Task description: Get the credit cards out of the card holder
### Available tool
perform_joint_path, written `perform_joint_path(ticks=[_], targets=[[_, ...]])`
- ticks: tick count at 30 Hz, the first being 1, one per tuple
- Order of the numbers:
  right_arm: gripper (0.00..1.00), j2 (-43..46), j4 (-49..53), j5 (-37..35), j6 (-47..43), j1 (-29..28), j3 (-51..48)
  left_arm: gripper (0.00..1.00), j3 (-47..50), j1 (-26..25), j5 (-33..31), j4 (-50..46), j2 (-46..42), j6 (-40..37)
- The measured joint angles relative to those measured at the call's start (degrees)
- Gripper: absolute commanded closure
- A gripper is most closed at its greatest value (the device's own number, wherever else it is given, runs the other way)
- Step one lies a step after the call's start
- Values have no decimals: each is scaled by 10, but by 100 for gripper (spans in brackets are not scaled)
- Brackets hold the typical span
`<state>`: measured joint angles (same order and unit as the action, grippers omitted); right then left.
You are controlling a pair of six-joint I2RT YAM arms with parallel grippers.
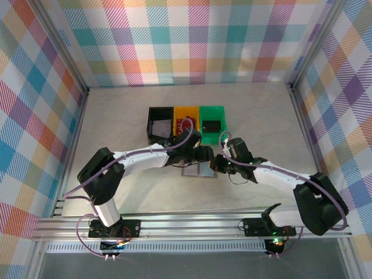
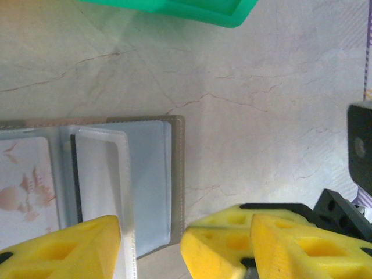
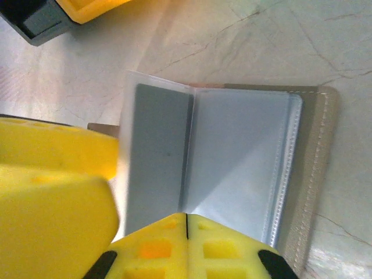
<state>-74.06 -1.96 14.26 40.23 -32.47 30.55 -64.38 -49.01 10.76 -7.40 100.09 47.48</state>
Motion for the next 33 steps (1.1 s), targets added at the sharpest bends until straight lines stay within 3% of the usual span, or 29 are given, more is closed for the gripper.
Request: perform_joint_path(ticks=[14,27,33], targets=[[100,45,-5,-7,0,17,-26,38,0,0,-1,6,14,5],[100,-25,-32,60,9,22,-24,42,103,2,-18,18,-23,-28],[100,-58,-47,81,15,22,-15,46,107,2,-18,48,-22,-34]])
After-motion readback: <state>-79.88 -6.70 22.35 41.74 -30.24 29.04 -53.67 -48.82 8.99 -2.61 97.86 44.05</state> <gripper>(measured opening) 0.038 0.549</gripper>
